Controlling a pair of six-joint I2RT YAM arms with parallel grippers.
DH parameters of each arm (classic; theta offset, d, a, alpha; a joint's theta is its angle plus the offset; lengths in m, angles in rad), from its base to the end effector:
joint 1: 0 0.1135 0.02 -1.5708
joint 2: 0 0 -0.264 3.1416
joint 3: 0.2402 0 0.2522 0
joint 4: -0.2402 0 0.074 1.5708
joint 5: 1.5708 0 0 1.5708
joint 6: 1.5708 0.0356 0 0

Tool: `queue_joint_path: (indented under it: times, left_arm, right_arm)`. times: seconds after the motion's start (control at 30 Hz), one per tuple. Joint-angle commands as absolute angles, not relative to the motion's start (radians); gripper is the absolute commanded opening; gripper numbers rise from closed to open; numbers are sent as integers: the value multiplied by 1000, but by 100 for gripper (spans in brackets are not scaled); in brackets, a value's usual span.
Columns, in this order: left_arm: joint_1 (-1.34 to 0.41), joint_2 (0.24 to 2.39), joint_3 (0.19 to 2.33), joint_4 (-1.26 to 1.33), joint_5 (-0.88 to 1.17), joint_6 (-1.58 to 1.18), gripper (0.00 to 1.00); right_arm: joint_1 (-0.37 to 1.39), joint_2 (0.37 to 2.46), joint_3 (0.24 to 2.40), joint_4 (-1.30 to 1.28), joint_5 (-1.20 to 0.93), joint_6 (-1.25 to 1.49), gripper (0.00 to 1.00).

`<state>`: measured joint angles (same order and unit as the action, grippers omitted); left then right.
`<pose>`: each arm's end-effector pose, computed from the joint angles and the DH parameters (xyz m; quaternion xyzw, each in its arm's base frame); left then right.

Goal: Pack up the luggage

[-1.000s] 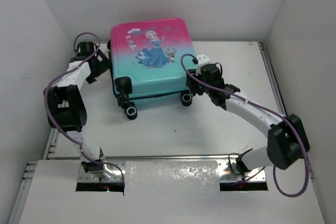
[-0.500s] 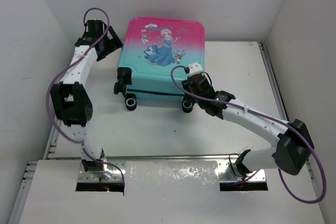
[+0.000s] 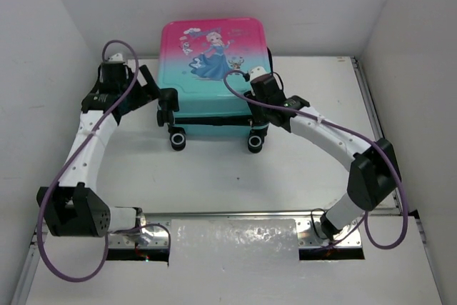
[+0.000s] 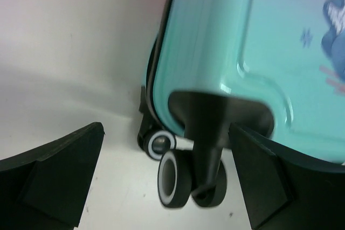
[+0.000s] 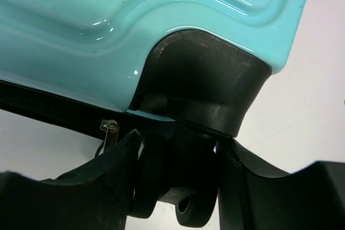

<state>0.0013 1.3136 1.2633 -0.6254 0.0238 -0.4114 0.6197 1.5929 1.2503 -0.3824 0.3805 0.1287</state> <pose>0.2860 -0.0005 0.3479 -0.1796 0.8834 -0.0986 0.4215 0.2982 0.1965 0.2807 -0.1423 0.8875 -0.0132 0.4381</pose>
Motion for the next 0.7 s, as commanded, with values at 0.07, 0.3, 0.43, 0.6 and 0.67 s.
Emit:
queue_joint_path:
  times: [0.07, 0.3, 0.43, 0.6, 0.67]
  left_arm:
    - [-28, 1190, 1190, -603, 132, -321, 100]
    - [-52, 1144, 1190, -601, 181, -319, 100]
    - [-119, 1201, 1190, -610, 146, -321, 100]
    - [-167, 1242, 1132, -604, 37, -328, 99]
    - [-184, 1255, 1121, -606, 5, -327, 95]
  right_arm:
    - [647, 1546, 1232, -175, 201, 132, 3]
    - [658, 1433, 1201, -158, 241, 184, 0]
    - [658, 1430, 1261, -213, 268, 160, 0]
    - [658, 1440, 1243, -230, 275, 153, 0]
    - [658, 1422, 1198, -206, 273, 169, 0]
